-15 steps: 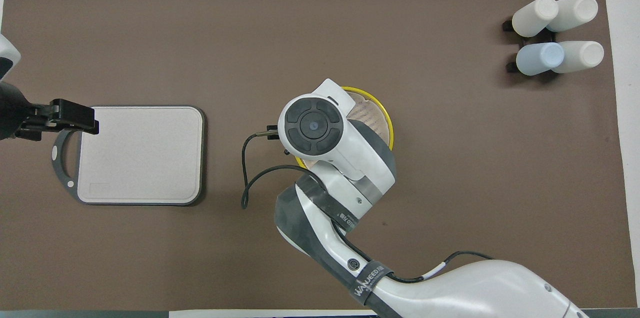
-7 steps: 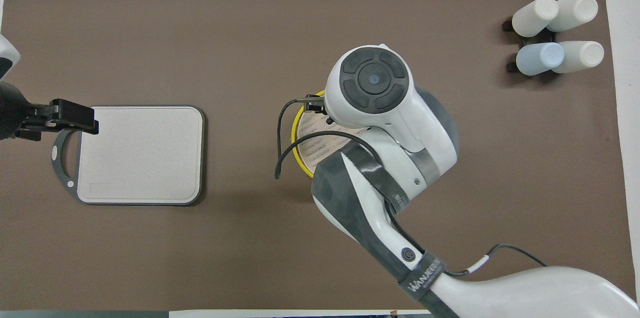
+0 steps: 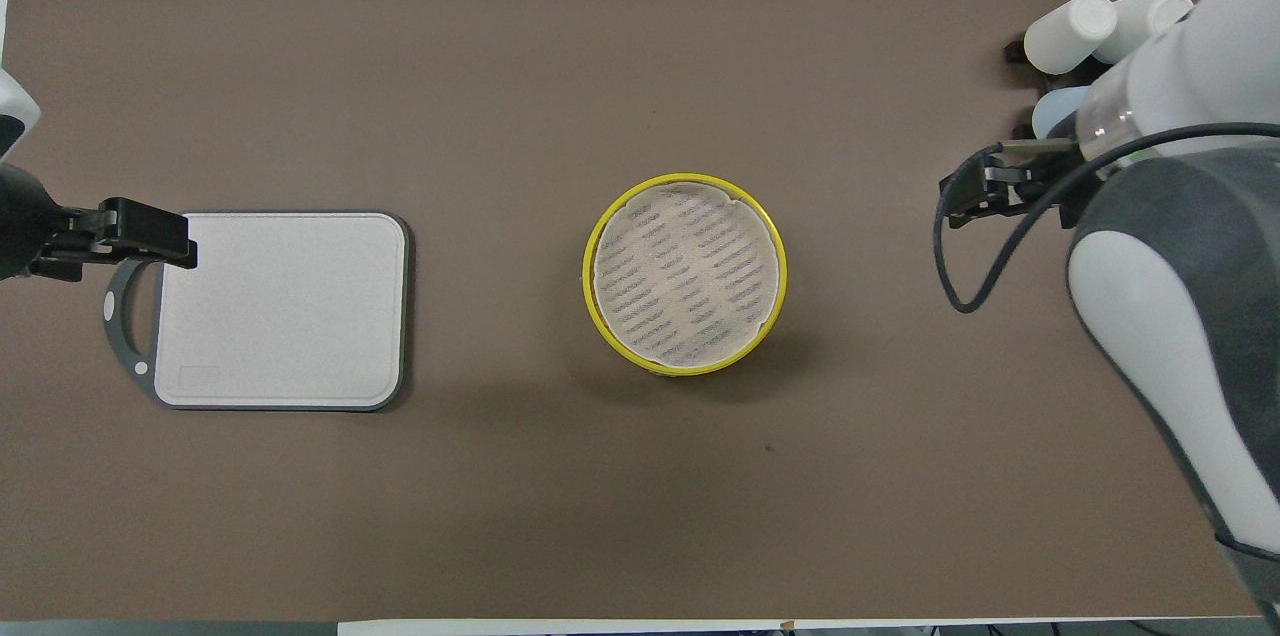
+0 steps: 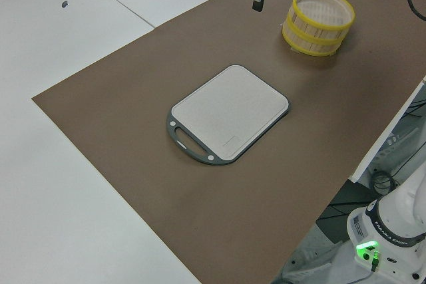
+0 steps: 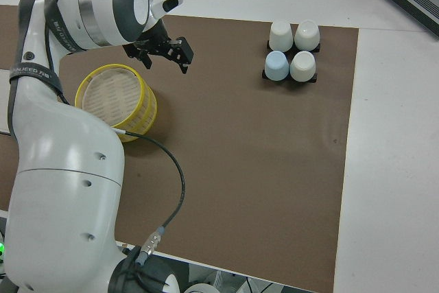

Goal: Place bun in steamer

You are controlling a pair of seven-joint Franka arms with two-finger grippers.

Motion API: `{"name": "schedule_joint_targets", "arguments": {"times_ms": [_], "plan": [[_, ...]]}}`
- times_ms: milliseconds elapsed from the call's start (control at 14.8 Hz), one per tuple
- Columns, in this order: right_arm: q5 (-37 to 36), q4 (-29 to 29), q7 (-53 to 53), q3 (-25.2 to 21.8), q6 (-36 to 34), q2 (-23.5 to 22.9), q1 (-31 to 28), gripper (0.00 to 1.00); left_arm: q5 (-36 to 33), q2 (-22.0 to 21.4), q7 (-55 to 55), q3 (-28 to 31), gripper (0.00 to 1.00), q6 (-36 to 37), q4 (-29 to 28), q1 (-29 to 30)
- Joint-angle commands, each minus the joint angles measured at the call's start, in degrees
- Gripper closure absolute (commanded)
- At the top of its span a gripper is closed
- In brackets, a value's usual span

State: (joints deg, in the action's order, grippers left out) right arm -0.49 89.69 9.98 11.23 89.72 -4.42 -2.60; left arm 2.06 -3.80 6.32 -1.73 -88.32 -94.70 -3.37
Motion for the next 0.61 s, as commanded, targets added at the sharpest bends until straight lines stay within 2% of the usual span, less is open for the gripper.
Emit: {"name": "schedule_joint_targets", "arguments": {"times_ms": [0, 203, 541], "plan": [[1.19, 3.64, -3.20, -4.88, -2.25, 3.89, 3.03, 0.00, 0.84, -0.51, -0.51, -0.21, 0.00, -0.01, 0.04, 0.47], [1.10, 5.58, -7.07, -8.94, 0.79, 4.51, 5.06, 0.00, 0.84, -0.51, -0.52, -0.21, 0.00, 0.17, 0.04, 0.47], [0.13, 4.45, -7.16, -8.95, 2.57, 3.28, 5.50, 0.00, 0.84, -0.51, -0.43, -0.21, 0.00, -0.01, 0.04, 0.47]]}}
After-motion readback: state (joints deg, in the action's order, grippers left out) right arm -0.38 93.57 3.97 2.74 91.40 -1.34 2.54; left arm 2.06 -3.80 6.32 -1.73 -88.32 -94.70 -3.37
